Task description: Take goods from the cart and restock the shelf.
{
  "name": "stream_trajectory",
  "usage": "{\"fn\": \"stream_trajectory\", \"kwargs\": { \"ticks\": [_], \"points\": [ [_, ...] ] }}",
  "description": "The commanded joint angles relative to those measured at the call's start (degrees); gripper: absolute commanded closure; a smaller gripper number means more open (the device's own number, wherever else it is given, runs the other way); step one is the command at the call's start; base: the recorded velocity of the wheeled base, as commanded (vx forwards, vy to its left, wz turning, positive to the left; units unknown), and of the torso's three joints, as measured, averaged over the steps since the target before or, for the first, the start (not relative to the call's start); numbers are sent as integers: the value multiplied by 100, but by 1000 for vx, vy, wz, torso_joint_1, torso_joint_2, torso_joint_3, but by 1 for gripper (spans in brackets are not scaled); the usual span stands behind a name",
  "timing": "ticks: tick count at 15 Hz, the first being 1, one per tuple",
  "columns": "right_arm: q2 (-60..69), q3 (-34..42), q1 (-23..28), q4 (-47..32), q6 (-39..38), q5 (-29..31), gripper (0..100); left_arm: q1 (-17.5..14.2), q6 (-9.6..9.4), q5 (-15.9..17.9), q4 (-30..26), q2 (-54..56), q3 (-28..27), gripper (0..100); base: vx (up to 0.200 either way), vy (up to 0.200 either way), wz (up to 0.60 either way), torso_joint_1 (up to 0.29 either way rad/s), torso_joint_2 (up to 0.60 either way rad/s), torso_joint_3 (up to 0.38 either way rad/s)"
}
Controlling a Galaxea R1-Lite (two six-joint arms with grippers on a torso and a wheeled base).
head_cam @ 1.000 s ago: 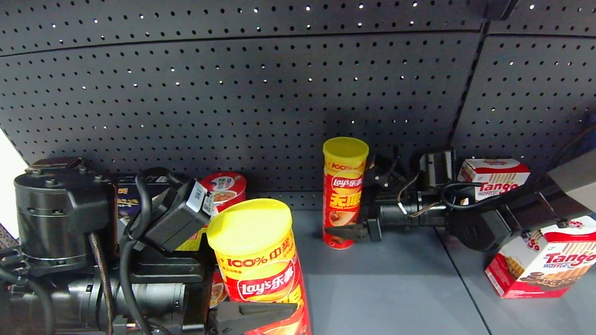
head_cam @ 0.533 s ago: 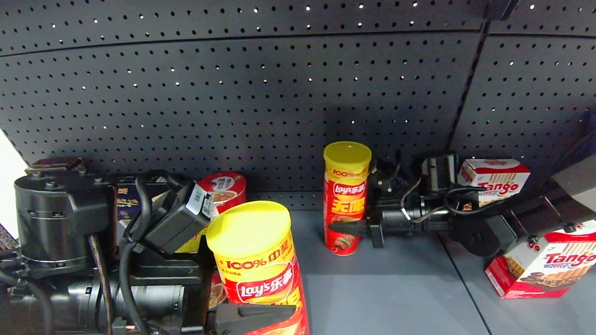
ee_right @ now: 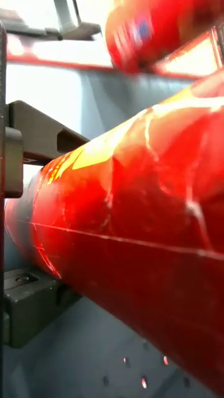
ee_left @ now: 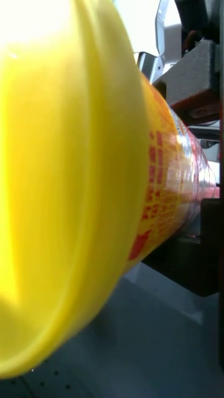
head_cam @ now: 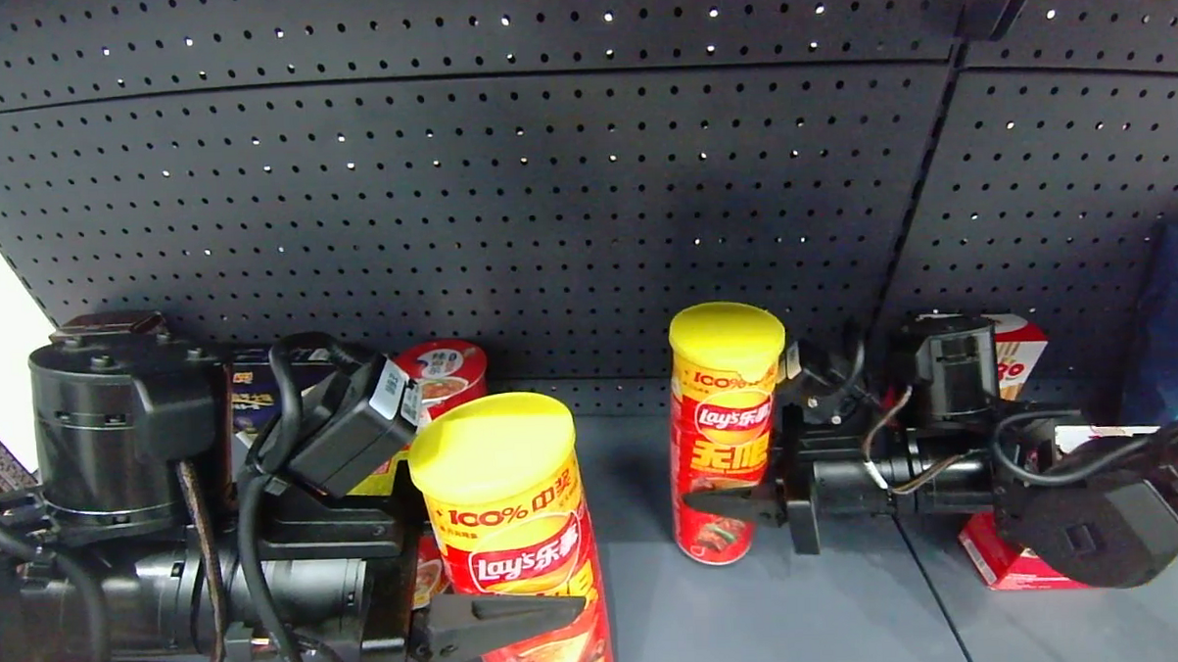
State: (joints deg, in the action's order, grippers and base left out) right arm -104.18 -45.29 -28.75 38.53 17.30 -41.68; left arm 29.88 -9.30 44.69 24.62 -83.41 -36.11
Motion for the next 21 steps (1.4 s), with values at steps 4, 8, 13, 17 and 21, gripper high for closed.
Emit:
{"fn": "stream_trajectory", "kwargs": {
  "ticks": [4,8,13,17,21],
  "points": [
    [741,653,-87,23,-42,11,100,0,-1,-75,-2,-18,-1,100,0,0,0,0,0,0],
    [917,1031,-202,233,-78,11,100,-17,7,-118,-2,-97,-28,100,0,0,0,0,0,0],
    [979,1514,-395,576,-86,11,100,-70,16,-118,-10,-255,-248,100,0,0,0,0,0,0],
    [847,1804,-386,1024,-86,11,100,-79,16,-189,-10,-483,-467,100,0,0,0,0,0,0],
    [601,1795,-465,1209,-86,11,100,-88,25,-189,-10,-563,-538,100,0,0,0,0,0,0]
  ]
}}
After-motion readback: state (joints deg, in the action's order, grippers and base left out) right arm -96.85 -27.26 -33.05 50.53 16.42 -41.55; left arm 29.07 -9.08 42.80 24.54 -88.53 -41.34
